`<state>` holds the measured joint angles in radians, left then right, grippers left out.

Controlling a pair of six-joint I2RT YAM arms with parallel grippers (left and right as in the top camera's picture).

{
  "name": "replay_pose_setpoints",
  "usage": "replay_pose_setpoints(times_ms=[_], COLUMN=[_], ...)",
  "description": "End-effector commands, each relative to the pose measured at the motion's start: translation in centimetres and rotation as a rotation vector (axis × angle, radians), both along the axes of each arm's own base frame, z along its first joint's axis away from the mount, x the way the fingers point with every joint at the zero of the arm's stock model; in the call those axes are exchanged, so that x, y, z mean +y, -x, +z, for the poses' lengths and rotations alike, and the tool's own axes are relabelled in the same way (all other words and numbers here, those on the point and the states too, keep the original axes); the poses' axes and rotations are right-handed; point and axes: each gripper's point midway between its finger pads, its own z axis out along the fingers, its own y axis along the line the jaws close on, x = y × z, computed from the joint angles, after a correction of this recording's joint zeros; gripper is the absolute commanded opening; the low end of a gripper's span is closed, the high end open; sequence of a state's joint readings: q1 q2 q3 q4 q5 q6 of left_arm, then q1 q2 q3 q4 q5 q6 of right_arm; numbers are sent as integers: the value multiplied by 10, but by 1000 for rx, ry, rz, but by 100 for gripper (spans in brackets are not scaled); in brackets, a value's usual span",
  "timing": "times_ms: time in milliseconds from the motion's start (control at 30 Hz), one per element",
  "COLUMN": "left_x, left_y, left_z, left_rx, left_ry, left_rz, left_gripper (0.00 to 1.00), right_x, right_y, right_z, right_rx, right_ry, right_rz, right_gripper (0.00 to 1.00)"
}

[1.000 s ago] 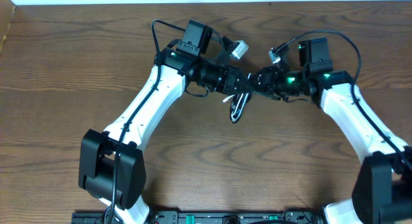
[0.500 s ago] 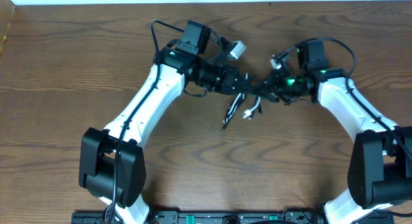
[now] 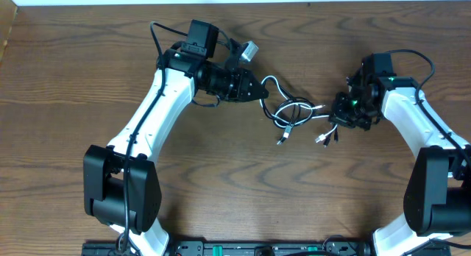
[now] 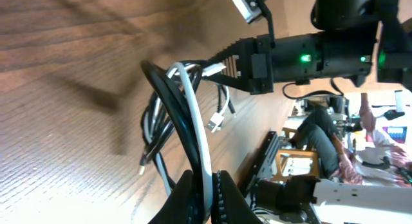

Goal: Untangle cables

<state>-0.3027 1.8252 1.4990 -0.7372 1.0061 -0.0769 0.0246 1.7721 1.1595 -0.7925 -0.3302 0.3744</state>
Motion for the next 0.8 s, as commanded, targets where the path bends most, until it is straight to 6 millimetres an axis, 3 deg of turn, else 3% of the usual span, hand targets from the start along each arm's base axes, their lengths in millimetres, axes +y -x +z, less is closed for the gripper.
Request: replay_pose_setpoints(times_ms=[0, 767], left_x=[3, 12], left_y=[-3, -5], left_z=[0, -15], left_rx=[-27, 11], left_ry=[-26, -130], left_rz=[7, 71], left_gripper=[8, 7], right_x=[-16, -21], right_y=[1, 24], right_z=[-5, -9], right_rx=[1, 99], right_ry=[95, 124], right_rz=[37, 27], right_gripper=[1, 6])
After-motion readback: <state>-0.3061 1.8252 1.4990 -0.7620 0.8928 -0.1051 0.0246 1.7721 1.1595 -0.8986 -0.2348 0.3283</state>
